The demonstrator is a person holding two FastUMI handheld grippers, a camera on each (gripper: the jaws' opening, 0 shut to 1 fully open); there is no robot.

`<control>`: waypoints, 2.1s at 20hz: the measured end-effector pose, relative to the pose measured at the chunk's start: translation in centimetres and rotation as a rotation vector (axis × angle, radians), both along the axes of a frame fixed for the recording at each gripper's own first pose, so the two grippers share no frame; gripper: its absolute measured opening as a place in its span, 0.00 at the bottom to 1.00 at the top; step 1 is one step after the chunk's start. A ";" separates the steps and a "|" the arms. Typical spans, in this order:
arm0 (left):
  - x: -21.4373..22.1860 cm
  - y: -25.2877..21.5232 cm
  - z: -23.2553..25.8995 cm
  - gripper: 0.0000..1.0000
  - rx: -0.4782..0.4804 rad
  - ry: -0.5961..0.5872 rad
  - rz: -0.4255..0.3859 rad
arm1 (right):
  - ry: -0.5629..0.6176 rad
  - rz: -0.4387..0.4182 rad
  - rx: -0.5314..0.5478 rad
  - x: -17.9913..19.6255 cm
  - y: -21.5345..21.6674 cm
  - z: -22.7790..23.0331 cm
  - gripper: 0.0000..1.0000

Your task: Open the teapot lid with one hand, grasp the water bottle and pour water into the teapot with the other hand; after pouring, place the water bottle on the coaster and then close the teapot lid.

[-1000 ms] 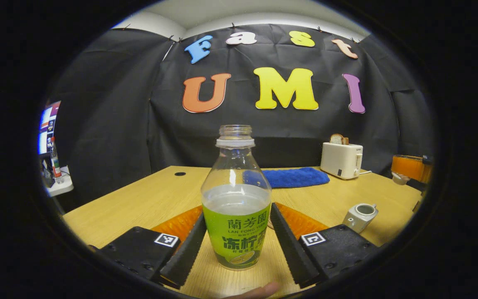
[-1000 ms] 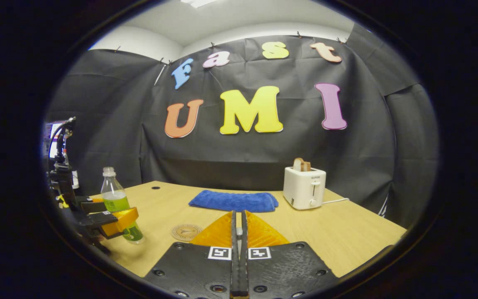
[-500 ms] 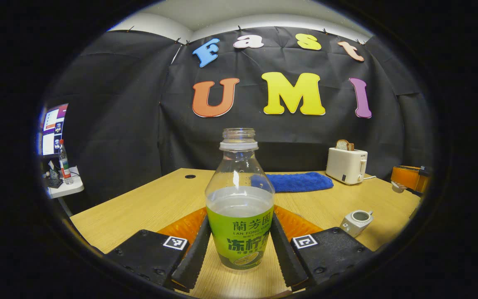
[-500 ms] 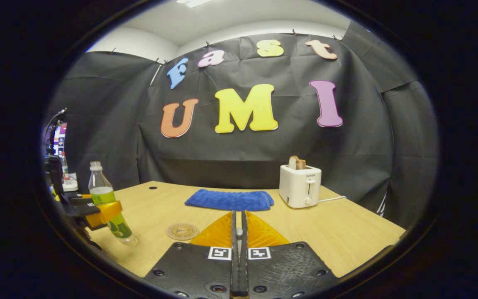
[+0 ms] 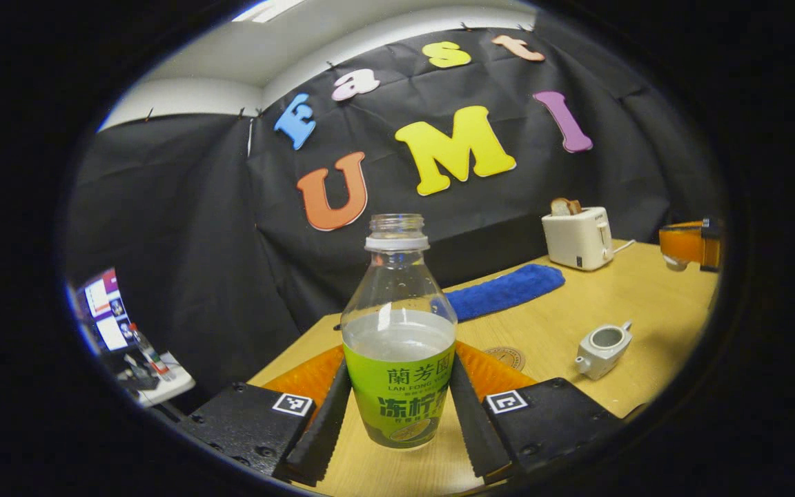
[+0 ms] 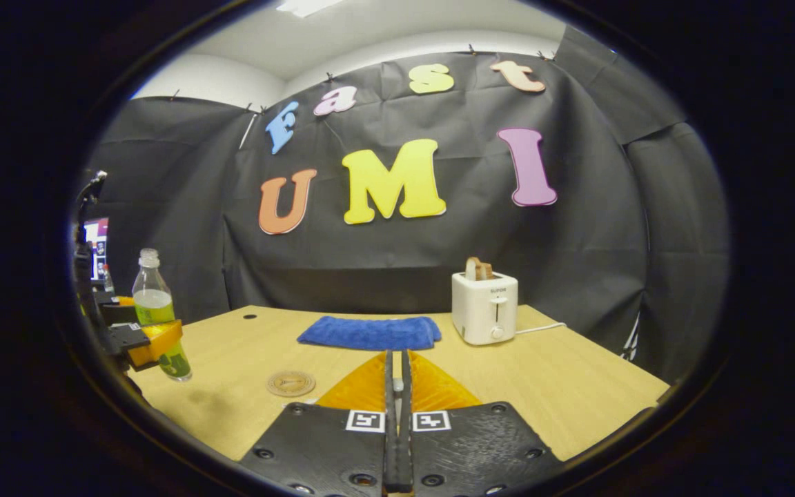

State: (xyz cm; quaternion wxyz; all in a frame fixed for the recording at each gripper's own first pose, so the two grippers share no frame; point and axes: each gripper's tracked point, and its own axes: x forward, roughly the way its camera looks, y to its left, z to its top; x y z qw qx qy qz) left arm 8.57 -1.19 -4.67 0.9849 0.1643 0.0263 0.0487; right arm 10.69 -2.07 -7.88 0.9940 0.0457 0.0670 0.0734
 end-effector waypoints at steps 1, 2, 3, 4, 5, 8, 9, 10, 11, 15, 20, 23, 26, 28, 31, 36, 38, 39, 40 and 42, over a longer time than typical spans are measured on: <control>0.2 -0.6 0.3 0.76 0.062 0.002 -0.006 | 0.002 -0.002 -0.001 -0.1 -0.6 0.0 0.00; 0.3 -1.3 0.2 0.76 0.112 0.013 -0.009 | 0.002 -0.005 -0.006 -0.2 -1.2 0.1 0.00; 0.5 -1.9 0.1 0.76 0.160 0.029 -0.014 | 0.004 -0.007 -0.011 -0.2 -1.7 0.2 0.00; 0.5 -2.6 0.0 0.76 0.201 0.044 -0.022 | 0.003 -0.005 -0.009 -0.5 -2.2 0.4 0.00; 0.7 -3.4 -0.2 0.76 0.238 0.057 -0.031 | -0.004 -0.003 -0.005 -0.5 -2.7 0.8 0.00; 1.2 -5.6 -1.1 0.76 0.333 0.100 -0.063 | -0.017 -0.038 -0.018 -0.5 -4.9 1.4 0.00; 1.4 -6.3 -1.4 0.76 0.369 0.120 -0.072 | -0.022 -0.052 -0.017 -0.5 -5.6 1.7 0.00; 1.5 -7.0 -1.8 0.76 0.411 0.139 -0.078 | -0.021 -0.059 -0.015 -0.6 -6.0 1.7 0.00; 1.6 -7.7 -2.3 0.76 0.465 0.159 -0.088 | -0.020 -0.064 -0.013 -0.5 -6.4 1.8 0.00; 2.1 -9.8 -3.2 0.76 0.695 0.210 -0.128 | -0.004 -0.096 -0.007 -0.3 -8.2 1.6 0.00; 2.3 -10.1 -3.9 0.72 0.940 0.263 -0.140 | 0.003 -0.126 -0.018 -0.1 -9.8 1.3 0.00; 2.2 -9.8 -4.7 0.75 1.041 0.306 -0.150 | 0.008 -0.131 -0.009 -0.2 -10.2 1.3 0.00; 2.3 -9.3 -5.0 0.75 1.140 0.336 -0.146 | 0.008 -0.146 -0.026 -0.1 -10.8 1.3 0.00; 2.2 -9.2 -5.2 0.75 1.207 0.362 -0.161 | 0.001 -0.153 -0.043 -0.2 -11.0 1.4 0.00; 2.3 -9.1 -4.9 0.75 1.312 0.381 -0.167 | -0.001 -0.145 -0.039 -0.2 -10.8 1.5 0.00; 2.6 -9.0 -4.3 0.72 1.441 0.405 -0.176 | 0.017 -0.150 -0.029 0.0 -11.4 1.0 0.00; 2.7 -9.0 -4.0 0.75 1.477 0.419 -0.175 | 0.018 -0.153 -0.024 0.1 -11.6 0.9 0.00; 2.9 -9.1 -3.8 0.75 1.497 0.421 -0.176 | 0.018 -0.155 -0.025 0.1 -11.6 0.9 0.00; 2.8 -8.9 -3.7 0.76 1.514 0.424 -0.173 | 0.017 -0.153 -0.028 0.1 -11.6 0.9 0.00; 2.8 -9.0 -3.3 0.75 1.545 0.424 -0.169 | 0.017 -0.150 -0.025 0.0 -11.6 1.0 0.00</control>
